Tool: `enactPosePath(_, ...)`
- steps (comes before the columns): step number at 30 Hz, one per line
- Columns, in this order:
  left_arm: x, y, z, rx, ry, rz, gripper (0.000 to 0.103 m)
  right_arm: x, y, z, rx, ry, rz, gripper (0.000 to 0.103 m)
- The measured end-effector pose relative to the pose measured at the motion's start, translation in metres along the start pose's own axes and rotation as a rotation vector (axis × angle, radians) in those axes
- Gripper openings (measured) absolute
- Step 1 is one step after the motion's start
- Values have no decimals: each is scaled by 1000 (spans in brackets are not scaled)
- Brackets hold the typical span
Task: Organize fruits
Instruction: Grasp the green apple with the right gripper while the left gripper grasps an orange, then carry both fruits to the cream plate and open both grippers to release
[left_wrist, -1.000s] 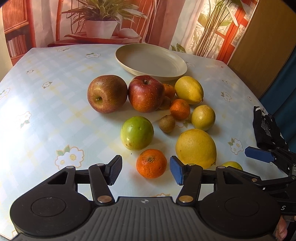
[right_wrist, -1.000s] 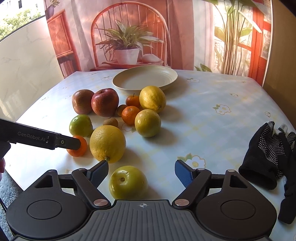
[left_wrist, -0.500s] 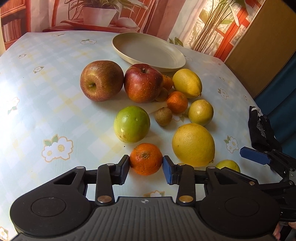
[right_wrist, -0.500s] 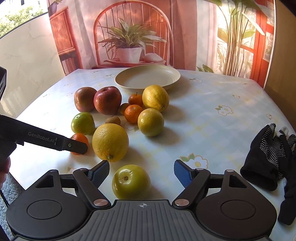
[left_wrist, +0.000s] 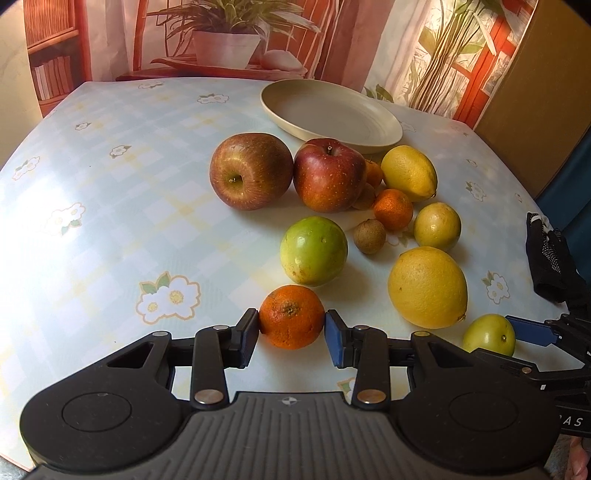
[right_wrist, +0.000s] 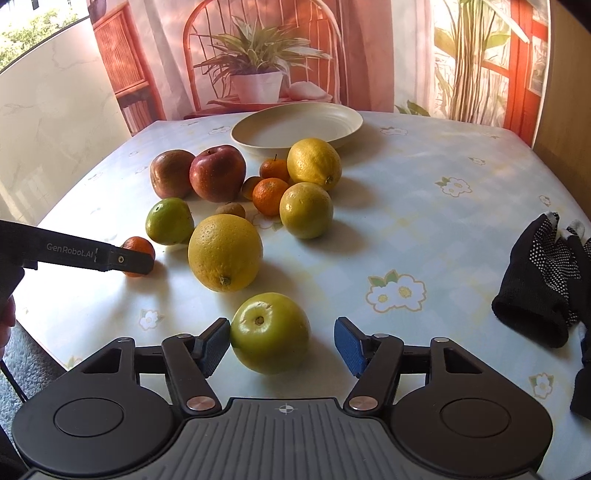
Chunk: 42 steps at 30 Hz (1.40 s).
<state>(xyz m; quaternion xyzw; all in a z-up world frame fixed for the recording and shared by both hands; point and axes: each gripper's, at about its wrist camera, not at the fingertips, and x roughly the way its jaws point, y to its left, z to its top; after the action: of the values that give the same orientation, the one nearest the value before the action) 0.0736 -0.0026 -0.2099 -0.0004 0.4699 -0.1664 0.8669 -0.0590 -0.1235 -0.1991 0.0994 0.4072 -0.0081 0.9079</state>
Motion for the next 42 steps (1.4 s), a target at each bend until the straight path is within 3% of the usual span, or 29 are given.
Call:
enactPosePath(10,0,1,-2,14,-9,4,41,3,2,1,-14,14,8,44)
enactPosePath(26,-19,5,9,21,-88,80,41,-8,-4,14,-4,-45,-15,44)
enactPosePath(42,-51,13,55,17,-214,135,41,-29,-24,84,-77,-176,-57,44)
